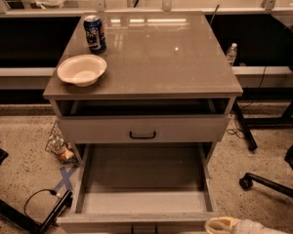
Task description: Close middle drawer
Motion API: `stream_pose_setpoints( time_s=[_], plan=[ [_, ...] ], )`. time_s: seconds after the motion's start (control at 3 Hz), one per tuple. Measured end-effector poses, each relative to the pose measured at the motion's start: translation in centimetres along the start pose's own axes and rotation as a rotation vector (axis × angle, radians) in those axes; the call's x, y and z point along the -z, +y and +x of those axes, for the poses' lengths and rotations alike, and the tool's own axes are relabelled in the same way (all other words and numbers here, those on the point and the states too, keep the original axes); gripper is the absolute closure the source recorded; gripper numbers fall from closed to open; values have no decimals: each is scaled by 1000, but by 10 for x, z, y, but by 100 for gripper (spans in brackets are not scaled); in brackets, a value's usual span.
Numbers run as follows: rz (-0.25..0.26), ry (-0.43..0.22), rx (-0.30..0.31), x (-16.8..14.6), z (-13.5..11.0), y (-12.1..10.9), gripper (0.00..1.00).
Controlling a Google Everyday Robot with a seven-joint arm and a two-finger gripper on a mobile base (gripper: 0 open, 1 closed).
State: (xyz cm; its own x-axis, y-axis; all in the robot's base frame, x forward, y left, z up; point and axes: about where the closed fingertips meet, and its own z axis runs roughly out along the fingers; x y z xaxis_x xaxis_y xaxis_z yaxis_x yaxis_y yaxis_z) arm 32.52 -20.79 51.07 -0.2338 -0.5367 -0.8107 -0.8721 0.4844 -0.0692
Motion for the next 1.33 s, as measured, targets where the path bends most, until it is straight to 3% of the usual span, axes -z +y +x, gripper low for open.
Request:
stream_pose_setpoints(
  time_s=[0.33, 0.67, 1.33],
  plan=[
    [-51, -8, -24, -31, 25, 26, 100],
    [-52, -8, -24, -31, 25, 26, 100],
    [-108, -52, -95, -92, 38, 30, 100]
  ],
)
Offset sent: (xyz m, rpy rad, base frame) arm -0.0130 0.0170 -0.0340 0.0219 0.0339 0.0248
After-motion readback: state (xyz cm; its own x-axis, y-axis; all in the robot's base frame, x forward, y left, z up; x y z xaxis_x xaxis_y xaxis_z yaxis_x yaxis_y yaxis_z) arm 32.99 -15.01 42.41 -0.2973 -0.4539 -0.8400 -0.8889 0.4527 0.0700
